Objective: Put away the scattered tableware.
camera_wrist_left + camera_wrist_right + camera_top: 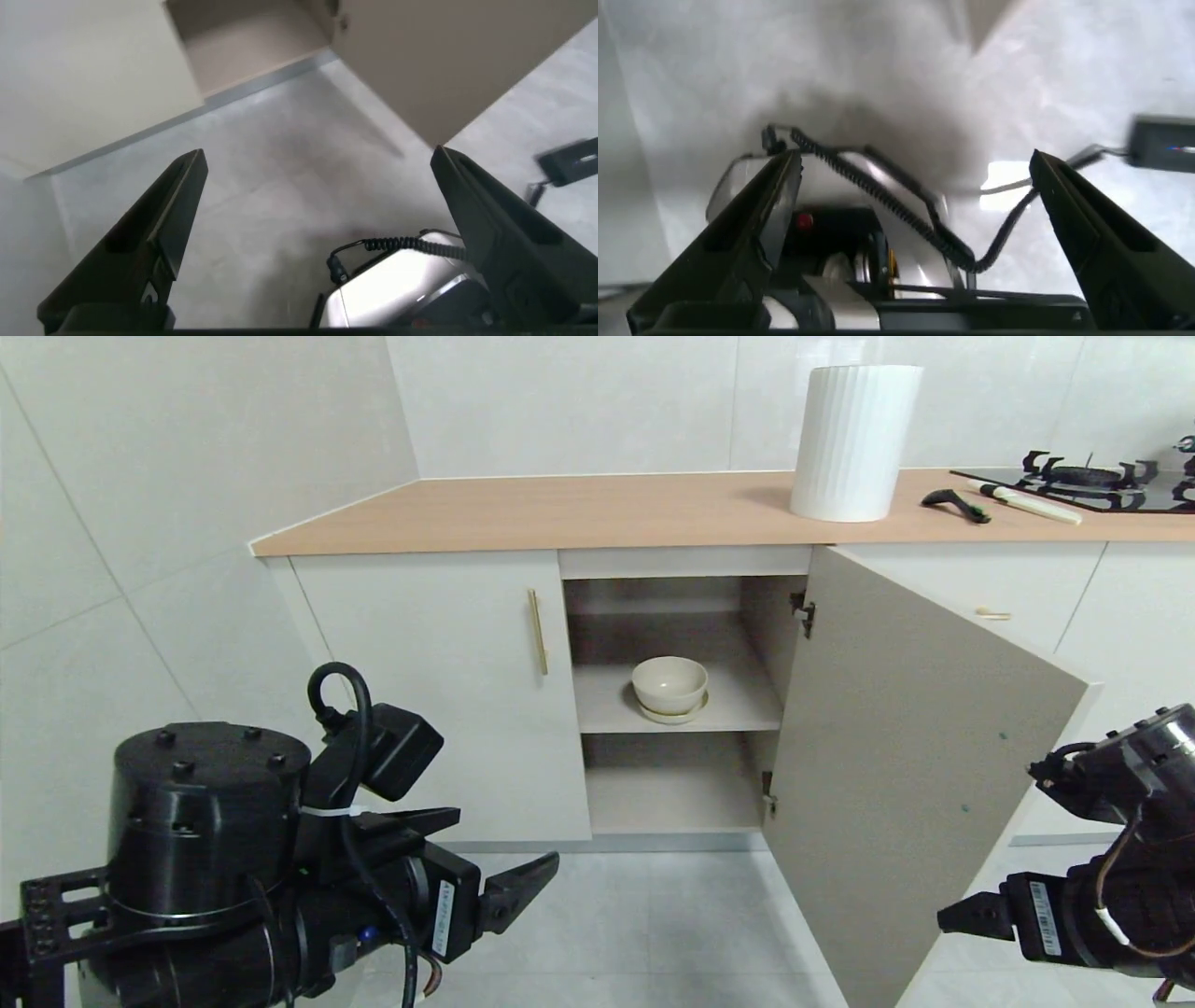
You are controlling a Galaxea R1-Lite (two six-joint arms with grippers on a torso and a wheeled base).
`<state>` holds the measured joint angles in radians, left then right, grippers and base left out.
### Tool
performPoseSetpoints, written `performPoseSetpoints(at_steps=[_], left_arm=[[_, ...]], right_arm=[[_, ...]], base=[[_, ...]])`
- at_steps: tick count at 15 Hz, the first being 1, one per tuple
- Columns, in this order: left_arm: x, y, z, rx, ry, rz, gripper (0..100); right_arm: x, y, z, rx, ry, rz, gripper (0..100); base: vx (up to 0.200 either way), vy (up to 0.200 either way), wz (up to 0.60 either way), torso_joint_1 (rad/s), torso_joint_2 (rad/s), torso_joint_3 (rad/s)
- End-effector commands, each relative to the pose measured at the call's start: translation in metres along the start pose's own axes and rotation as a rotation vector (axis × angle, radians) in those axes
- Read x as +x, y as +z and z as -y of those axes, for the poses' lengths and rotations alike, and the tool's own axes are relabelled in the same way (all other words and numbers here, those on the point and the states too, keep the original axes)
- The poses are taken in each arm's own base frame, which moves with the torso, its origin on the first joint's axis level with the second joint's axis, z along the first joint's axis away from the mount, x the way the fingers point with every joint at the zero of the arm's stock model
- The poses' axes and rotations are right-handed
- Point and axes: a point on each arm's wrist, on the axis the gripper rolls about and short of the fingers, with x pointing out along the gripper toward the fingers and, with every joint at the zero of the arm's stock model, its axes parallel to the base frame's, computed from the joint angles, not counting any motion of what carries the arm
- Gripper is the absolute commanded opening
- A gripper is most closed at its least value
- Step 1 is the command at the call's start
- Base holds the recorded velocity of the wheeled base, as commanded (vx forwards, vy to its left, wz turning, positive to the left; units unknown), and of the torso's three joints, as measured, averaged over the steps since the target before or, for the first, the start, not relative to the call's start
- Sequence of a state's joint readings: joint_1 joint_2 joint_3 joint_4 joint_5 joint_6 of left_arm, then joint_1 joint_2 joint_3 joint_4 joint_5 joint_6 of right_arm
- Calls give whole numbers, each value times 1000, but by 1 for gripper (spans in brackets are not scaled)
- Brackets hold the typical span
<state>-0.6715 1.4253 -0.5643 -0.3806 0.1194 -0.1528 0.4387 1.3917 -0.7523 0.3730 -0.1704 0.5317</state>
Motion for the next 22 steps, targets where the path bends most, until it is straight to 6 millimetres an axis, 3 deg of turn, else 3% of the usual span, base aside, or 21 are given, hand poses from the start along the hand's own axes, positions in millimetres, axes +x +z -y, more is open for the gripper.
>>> performPoseSetpoints(at_steps=[1, 5, 7, 12, 16, 22], left_arm=[[1, 0, 0, 0, 0, -1, 100], [1, 0, 0, -2, 0, 0, 100], [1, 1, 0, -3, 1, 5, 100], [0, 2, 0, -12, 0, 11, 100], [0, 6, -1, -48, 6, 22, 100], [-4, 9, -1, -77, -20, 41, 100]], right_arm=[[-6, 10, 9, 51, -20, 40, 100], [-11, 26, 29, 118, -98, 37, 100], [-6, 46, 43, 203, -144, 75, 100], [52, 85, 59, 293, -164, 173, 100], [84, 96, 58, 295, -150, 184, 100], [95, 100, 37, 247, -43, 149, 100]], base=[[0, -200, 0, 2, -2, 2], [0, -150, 0, 3, 1, 3], [0, 0, 0, 0, 0, 0], [0, 0, 0, 0, 0, 0], [0, 0, 0, 0, 0, 0], [0, 0, 0, 0, 0, 0]])
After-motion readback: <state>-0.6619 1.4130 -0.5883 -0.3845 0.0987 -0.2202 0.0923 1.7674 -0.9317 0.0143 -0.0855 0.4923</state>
